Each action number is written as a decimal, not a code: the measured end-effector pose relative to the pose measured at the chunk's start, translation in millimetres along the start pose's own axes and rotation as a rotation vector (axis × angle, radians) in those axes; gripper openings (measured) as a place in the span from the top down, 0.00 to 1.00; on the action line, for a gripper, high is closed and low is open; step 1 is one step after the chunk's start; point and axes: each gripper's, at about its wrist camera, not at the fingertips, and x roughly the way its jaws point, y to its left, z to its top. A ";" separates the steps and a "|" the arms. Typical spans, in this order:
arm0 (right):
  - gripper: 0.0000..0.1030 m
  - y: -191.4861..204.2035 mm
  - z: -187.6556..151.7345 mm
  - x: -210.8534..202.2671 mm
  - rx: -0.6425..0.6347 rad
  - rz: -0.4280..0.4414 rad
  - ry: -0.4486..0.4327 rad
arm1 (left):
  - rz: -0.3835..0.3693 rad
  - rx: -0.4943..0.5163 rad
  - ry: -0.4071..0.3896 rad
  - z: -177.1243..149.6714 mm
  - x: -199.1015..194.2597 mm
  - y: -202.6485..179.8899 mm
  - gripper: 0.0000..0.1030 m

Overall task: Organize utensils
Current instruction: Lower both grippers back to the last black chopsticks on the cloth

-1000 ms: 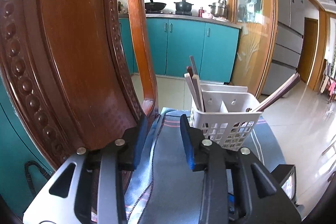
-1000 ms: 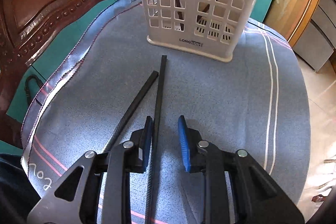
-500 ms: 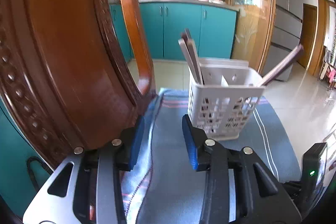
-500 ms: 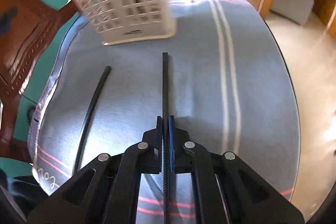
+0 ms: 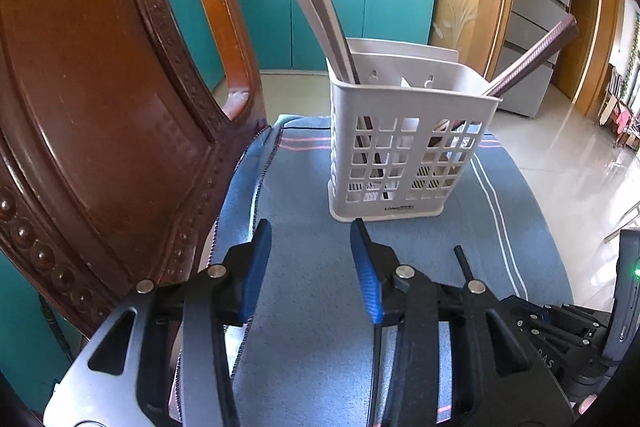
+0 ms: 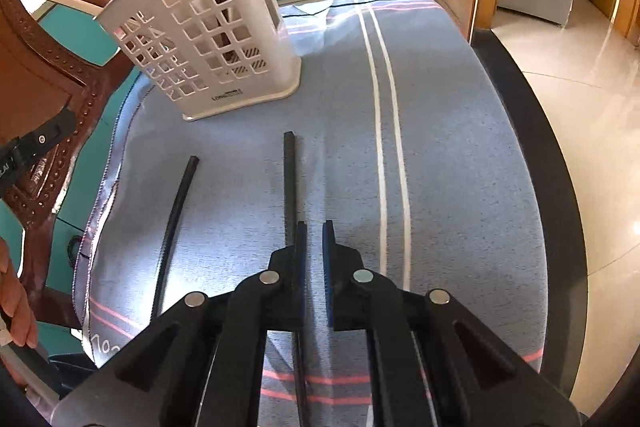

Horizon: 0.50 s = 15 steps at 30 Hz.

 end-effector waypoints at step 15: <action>0.74 3.4 47.7 -13.5 -0.077 -0.088 -0.034 | -0.057 0.070 0.266 -36.1 67.0 -33.5 0.47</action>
